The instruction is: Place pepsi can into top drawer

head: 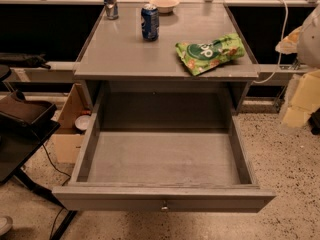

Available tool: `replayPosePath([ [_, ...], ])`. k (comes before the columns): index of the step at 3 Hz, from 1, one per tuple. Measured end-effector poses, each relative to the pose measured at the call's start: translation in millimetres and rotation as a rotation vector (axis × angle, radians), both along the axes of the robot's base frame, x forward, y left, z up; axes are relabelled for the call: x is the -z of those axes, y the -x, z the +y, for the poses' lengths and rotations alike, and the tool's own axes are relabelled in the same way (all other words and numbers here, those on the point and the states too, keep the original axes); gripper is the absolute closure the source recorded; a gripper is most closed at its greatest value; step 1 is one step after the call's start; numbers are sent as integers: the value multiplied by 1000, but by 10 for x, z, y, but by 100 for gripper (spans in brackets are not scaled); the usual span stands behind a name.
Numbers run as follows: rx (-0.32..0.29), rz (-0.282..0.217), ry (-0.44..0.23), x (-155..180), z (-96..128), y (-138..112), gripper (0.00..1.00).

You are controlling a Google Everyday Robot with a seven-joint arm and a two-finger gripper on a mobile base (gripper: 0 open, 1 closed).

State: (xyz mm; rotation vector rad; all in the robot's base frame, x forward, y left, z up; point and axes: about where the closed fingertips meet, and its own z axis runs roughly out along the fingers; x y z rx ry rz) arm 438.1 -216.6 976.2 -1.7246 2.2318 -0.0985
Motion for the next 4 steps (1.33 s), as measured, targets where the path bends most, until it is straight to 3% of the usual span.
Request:
replayPosePath([
  [1, 0, 0, 0, 0, 0, 0, 0],
  [2, 25, -101, -103, 11, -81, -407, 0],
  [3, 67, -223, -268, -50, -125, -919, 0],
  [4, 112, -347, -493, -150, -116, -1467, 0],
])
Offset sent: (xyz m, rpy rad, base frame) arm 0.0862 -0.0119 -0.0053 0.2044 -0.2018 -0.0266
